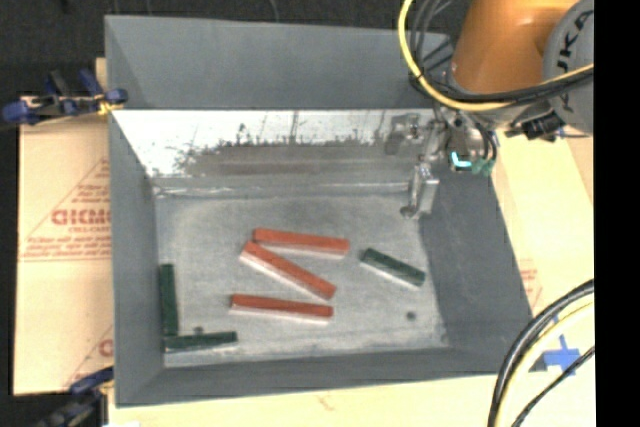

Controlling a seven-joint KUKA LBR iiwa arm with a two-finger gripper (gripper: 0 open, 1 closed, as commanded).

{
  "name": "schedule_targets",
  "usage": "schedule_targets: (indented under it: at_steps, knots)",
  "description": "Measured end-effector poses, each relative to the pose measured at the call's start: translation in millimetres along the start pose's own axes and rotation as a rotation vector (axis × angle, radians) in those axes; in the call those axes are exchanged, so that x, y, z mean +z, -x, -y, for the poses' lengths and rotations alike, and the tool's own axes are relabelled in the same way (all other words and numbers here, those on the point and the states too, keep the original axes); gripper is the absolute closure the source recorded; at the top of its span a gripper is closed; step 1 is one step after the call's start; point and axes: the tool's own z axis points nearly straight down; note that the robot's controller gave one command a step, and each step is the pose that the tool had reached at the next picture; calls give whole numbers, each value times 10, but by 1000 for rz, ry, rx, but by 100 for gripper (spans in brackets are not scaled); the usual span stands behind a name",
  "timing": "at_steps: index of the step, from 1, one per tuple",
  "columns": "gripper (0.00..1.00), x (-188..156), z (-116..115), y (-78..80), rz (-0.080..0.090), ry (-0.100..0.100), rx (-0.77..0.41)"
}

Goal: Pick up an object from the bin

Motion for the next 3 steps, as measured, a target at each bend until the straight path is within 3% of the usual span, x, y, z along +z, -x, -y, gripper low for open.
schedule_targets:
  at_steps: [1,2,3]
  knots:
    - [0,-48,0,15,8,-1,-1]
    - [0,460,-123,-197,13,1,18]
    - [0,988,68,-163,10,2,204]
